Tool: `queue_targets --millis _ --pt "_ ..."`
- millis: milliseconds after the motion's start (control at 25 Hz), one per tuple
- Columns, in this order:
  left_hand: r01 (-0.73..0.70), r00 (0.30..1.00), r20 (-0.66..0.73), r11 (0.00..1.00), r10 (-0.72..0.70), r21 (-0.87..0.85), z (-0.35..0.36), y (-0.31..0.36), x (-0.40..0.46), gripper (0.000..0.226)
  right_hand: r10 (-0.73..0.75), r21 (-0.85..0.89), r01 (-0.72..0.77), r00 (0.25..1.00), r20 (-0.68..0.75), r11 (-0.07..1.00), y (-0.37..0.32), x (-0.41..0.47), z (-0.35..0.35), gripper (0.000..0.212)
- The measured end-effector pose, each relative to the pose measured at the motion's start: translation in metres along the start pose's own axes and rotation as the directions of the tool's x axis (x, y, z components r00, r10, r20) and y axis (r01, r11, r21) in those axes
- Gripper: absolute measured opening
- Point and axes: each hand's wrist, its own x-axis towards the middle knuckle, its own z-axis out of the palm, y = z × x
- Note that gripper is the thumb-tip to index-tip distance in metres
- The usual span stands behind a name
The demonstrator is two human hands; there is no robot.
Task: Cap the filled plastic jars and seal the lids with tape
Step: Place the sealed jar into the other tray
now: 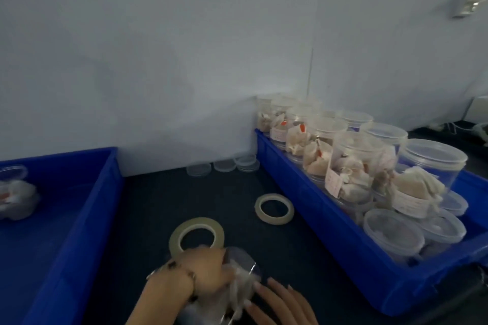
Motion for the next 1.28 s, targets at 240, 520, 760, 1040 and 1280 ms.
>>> queue_targets --millis 240,520,760,1040,1280 --pt "0.167 0.97 -0.118 0.936 -0.212 -0.311 0.027 -0.034 -0.024 0.058 -0.14 -0.296 0.196 0.97 0.198 0.935 -0.026 0.046 0.02 0.048" --pt "-0.461 0.868 -0.438 0.705 0.233 -0.539 -0.063 0.077 -0.055 0.071 0.431 0.341 -0.327 0.852 -0.296 0.881 -0.017 0.056 -0.094 0.075" --pt "-0.743 0.58 -0.536 0.668 0.613 -0.04 -0.059 0.207 -0.017 0.085 0.574 0.413 -0.413 0.433 -0.695 0.812 0.048 0.026 -0.147 0.081" --pt "-0.535 0.581 -0.53 0.781 0.617 0.322 -0.018 0.22 0.045 0.06 0.749 0.513 -0.55 0.42 -0.512 0.659 0.109 0.015 -0.123 0.074" --pt "-0.559 0.591 -0.622 0.817 0.514 0.145 -0.01 0.223 0.056 0.05 0.656 0.432 -0.516 0.41 -0.633 0.739 0.109 0.025 -0.115 0.061"
